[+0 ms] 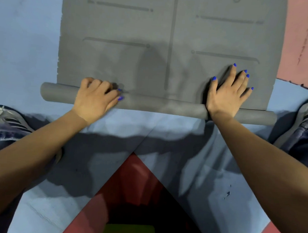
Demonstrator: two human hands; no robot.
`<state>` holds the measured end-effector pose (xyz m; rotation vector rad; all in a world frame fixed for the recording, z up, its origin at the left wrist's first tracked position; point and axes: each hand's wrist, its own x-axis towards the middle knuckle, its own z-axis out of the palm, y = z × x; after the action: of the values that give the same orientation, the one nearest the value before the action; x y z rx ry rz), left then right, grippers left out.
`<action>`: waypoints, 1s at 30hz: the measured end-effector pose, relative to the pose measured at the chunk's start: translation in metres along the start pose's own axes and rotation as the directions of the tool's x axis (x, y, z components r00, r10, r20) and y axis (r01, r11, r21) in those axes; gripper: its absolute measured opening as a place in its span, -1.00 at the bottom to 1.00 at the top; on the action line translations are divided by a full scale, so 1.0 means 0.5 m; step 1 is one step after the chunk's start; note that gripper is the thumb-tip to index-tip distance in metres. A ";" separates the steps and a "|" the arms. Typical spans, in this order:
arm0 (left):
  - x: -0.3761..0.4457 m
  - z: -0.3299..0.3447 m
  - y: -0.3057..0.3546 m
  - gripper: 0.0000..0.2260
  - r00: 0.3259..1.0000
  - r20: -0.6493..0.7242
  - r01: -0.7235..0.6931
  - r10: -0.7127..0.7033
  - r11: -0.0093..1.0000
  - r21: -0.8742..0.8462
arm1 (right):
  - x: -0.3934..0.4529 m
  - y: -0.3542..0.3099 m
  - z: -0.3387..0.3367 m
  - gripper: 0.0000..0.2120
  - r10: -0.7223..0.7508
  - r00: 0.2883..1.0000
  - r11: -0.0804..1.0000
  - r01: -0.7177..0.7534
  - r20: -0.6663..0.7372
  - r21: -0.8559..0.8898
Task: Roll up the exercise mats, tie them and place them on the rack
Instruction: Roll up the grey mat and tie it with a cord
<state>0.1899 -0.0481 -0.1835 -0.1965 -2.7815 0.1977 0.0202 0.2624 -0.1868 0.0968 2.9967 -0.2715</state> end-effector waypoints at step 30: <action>0.146 -0.060 0.096 0.38 0.259 0.890 0.654 -0.375 0.746 0.124 | -0.019 0.001 -0.030 -0.50 -0.286 0.958 0.958 0.286 -0.021 -0.012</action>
<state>0.1379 0.0141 -0.1393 1.1594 -3.6632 -0.4145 0.0276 0.2654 -0.1710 -0.3406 3.0276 -0.2872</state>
